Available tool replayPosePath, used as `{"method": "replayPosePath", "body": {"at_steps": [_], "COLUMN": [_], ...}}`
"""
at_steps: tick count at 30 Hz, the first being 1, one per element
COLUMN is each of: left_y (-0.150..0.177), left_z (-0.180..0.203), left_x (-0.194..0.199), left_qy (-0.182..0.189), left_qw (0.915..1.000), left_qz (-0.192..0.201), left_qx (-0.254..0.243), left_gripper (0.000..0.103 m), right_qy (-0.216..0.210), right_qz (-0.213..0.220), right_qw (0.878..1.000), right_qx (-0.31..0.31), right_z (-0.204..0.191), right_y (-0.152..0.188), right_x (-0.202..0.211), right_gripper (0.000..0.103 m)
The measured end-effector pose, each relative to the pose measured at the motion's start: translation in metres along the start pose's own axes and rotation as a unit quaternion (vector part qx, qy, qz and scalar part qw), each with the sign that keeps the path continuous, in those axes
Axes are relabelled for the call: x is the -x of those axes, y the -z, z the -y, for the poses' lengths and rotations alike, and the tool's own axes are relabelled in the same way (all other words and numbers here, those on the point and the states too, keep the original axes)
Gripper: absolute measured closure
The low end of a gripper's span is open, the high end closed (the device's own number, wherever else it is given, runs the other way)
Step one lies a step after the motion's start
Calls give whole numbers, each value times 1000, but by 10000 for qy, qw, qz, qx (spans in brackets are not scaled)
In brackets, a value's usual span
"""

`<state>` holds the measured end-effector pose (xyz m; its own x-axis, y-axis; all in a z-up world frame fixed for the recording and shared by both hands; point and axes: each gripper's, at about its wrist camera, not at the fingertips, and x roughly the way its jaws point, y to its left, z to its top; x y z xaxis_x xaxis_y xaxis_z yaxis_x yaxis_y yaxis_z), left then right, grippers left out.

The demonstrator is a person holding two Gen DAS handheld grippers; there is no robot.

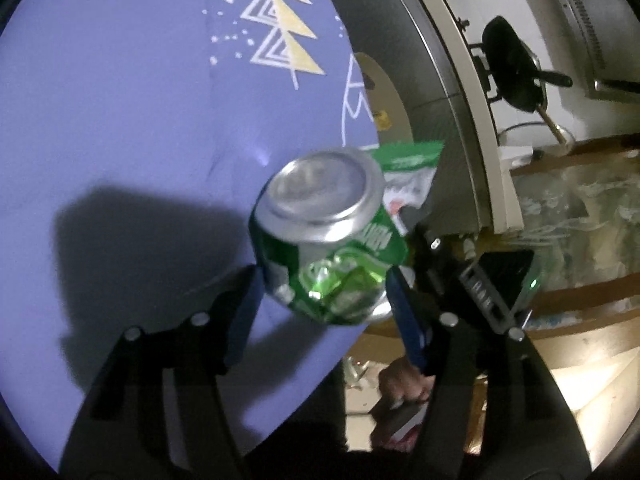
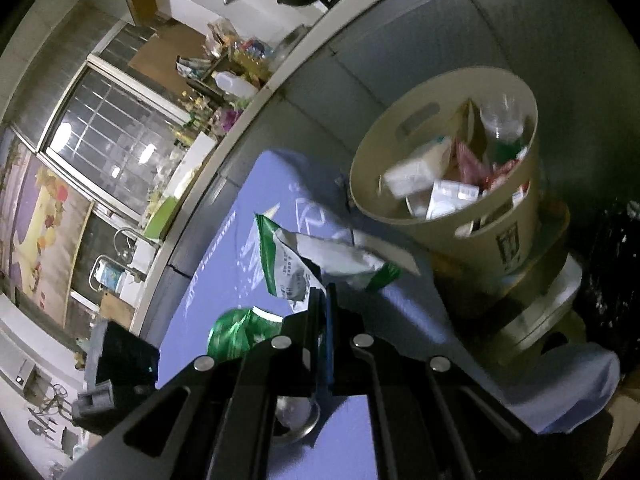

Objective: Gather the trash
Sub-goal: 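Carry the can and wrapper over the beige bin and open both tools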

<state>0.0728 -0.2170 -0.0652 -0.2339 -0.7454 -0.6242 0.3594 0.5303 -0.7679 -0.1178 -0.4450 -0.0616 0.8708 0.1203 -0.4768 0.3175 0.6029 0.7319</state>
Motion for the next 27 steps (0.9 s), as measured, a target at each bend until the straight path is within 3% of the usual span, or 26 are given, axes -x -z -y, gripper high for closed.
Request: {"method": "replayPosePath", "body": {"at_steps": [5,11,19,22,25,27], "left_y": [-7,-30,-100,-124,-150,-163], "left_z": [-2,19,85,100,96,94], "left_x": [-15,-26,-76,-98,-130,-147], "left_qy": [30,133,210,-92,-649,-866], "left_qw": [9997,9999,9972,9956,9945,9935], "left_qz": [-114,-41,35,161,218,165], "left_qx": [200,-40,-720,-916,-790,-717], "left_gripper": [79,85,85,85,83,86], "right_qy": [62,321,894,1475,1947,1948], "right_qz": [-72,298,1146,1228,907,753], "right_qw": [9999,9989,9888,9809,9764,9778], "right_qx": [41,190,325,316,244,-182], "right_z": [-1,0,16,30,54,75], "right_y": [4,-13,-80,-103,-117,-121], "right_x": [-4,3,11,0,-27,-34], "right_gripper": [103,103,103,103,103,103]}}
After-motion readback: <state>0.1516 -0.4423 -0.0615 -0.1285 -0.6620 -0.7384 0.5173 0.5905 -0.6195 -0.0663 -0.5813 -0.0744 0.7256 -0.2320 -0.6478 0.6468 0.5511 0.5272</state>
